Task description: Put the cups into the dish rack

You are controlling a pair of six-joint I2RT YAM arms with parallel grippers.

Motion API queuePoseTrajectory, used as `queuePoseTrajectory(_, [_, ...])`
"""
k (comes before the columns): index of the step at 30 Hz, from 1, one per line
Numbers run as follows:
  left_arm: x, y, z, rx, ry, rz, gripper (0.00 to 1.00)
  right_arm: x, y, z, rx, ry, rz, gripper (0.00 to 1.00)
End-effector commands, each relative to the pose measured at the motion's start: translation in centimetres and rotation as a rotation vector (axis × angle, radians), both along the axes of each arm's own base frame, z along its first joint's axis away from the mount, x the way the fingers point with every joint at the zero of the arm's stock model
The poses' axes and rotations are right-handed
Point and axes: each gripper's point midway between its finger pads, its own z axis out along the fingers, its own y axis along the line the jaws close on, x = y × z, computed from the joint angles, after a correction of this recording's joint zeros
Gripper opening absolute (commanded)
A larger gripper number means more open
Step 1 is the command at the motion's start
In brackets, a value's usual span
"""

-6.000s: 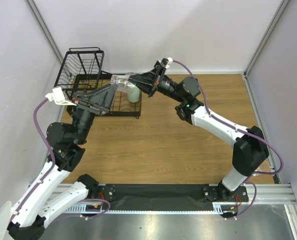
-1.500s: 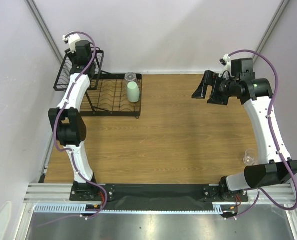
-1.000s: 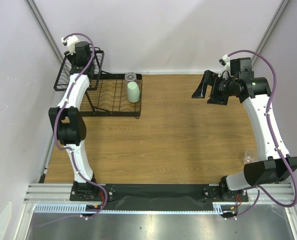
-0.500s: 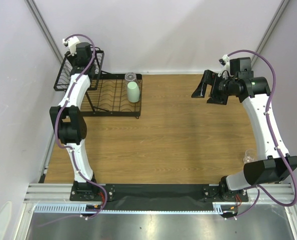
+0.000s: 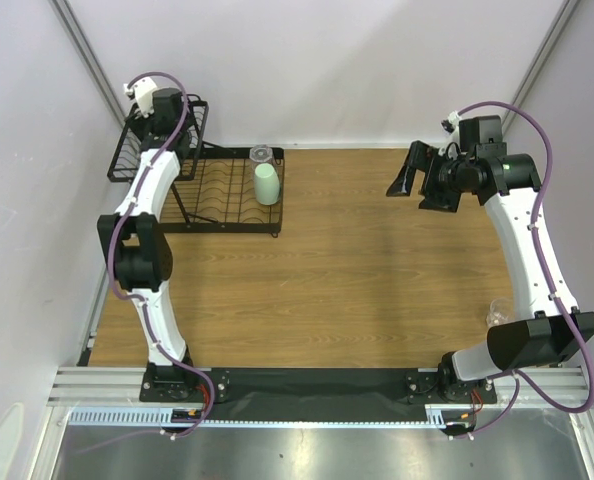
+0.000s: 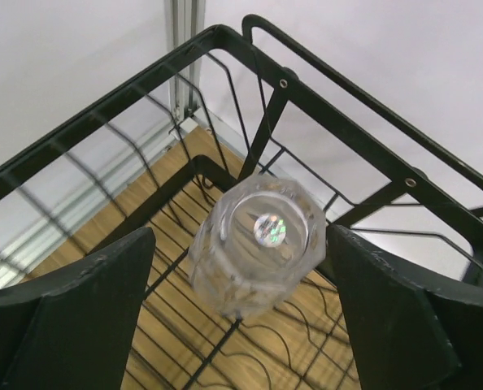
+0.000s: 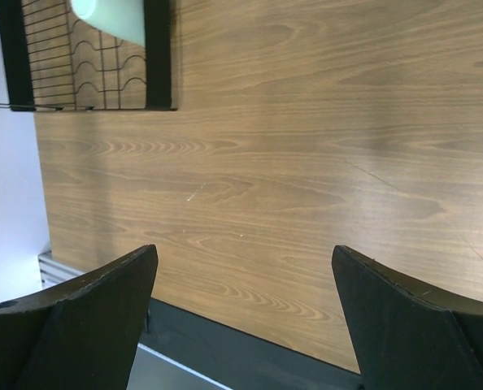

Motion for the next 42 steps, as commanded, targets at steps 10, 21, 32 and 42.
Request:
queuePoseTrajectory(10, [-4.2,-8.5,14.7,-0.074,-0.314,-0.212,1.00,-1.0,-4.5,-3.2,-0.188,0.133,-0.214,0.96])
queuePoseTrajectory(21, [-7.4,-23.9,12.1,-0.244,-0.349,-0.762,0.85,-4.6,-13.6,-9.7,-0.331,0.376,-0.586,0.87])
queuePoseTrajectory(32, [-11.7,-24.8,11.0,-0.182,-0.311,-0.835,0.86,-10.3,-19.9,-13.6,-0.414,0.475,-0.804,0.71])
queuePoseTrajectory(42, [-14.2,-28.6,10.8,-0.167,-0.298,-0.936,0.89,-10.8,-23.1,-15.8,-0.583,0.524,-0.894,0.58])
